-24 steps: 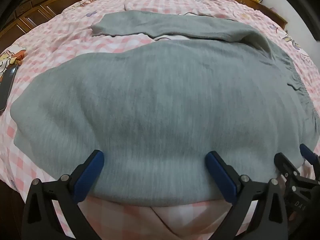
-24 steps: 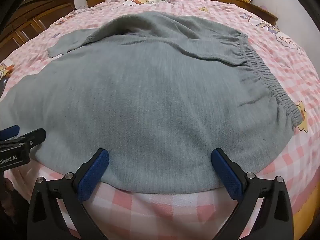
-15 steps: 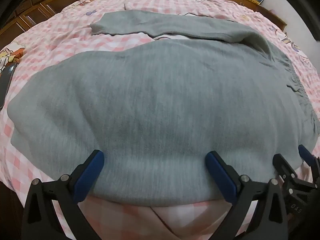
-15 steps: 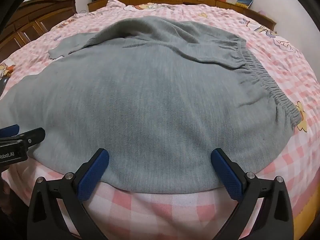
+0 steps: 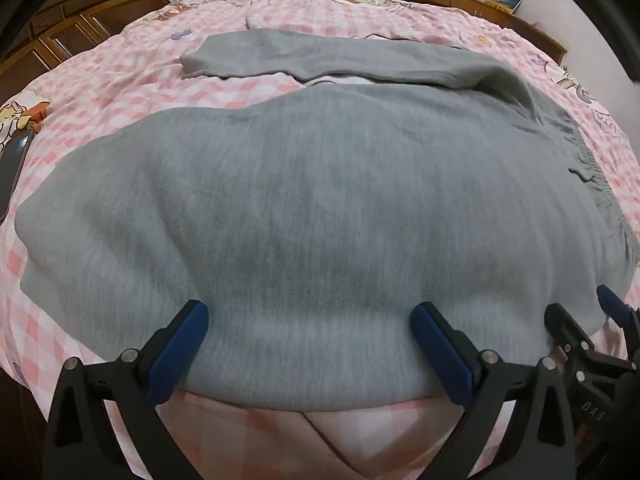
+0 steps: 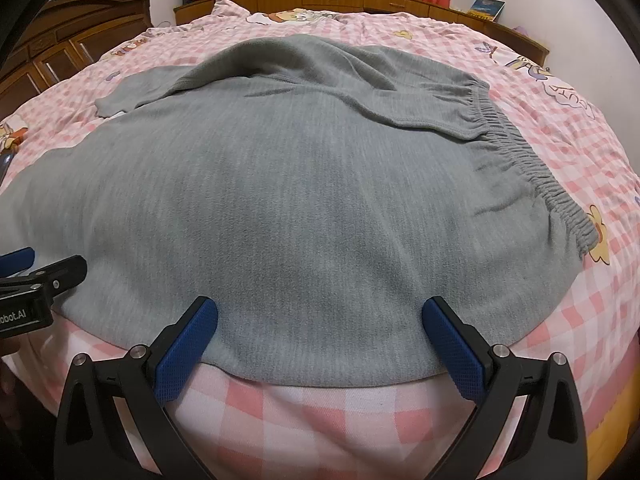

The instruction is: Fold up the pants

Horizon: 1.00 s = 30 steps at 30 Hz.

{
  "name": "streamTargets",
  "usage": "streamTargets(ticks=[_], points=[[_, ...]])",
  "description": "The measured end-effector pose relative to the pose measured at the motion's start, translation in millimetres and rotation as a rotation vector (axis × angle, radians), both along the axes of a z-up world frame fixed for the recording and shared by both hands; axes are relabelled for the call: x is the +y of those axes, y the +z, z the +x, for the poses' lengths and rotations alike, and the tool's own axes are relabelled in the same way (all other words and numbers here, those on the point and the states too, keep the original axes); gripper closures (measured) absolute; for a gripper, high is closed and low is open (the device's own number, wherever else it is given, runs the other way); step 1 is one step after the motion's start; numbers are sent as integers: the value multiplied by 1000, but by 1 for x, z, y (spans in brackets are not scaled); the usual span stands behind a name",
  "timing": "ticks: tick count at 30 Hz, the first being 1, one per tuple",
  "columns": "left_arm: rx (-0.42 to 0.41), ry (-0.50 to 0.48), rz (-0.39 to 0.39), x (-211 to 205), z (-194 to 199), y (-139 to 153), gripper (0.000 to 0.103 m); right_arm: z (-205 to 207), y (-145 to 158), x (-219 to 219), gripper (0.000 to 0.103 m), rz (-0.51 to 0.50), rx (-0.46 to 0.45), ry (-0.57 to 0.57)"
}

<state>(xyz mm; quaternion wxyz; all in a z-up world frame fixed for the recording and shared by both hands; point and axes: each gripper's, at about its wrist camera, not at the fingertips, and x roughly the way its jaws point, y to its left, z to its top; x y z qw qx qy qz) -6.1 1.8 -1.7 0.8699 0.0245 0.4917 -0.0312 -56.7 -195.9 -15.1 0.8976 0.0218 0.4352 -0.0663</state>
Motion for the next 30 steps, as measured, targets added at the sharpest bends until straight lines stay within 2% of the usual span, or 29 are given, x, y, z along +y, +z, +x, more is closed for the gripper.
streamTargets(ticks=[30], points=[[-15, 0, 2, 1, 0, 0, 0, -1, 0, -1, 0, -4, -5, 1]])
